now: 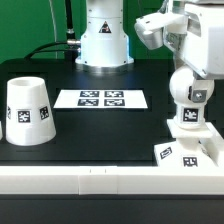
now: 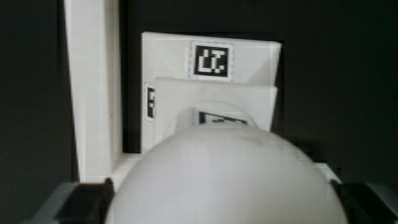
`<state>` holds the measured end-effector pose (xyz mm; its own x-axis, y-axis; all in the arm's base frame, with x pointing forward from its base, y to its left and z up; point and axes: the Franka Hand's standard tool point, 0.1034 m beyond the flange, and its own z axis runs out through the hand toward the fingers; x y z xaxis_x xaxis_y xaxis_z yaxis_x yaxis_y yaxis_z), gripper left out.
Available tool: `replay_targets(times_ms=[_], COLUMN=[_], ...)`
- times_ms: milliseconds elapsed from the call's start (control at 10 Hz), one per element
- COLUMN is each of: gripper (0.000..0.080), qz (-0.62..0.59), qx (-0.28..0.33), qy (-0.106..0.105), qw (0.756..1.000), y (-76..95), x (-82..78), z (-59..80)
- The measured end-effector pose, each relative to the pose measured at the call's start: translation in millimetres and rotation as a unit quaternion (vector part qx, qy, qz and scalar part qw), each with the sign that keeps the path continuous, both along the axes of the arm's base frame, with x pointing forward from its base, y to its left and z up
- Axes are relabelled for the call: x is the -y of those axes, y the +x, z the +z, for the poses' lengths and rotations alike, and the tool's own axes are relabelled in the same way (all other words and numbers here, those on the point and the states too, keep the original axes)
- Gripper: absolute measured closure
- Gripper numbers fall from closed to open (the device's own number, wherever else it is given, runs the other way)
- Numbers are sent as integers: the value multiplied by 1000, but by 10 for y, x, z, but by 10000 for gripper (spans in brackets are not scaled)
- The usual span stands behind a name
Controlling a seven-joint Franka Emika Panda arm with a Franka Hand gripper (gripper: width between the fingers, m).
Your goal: Assemble lamp
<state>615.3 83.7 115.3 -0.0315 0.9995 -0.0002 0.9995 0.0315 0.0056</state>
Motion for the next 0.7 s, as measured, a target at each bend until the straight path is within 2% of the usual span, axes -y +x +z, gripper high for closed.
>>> replay_targets(times_ms=[300,600,700], gripper=[223,223,223], qz=[-16,-149,-216], qx=[0,-3,-6], qy=[0,5,12], qw=[1000,989,976], y=[0,-2,-3], x=[4,47,41], z=[0,-4,-8])
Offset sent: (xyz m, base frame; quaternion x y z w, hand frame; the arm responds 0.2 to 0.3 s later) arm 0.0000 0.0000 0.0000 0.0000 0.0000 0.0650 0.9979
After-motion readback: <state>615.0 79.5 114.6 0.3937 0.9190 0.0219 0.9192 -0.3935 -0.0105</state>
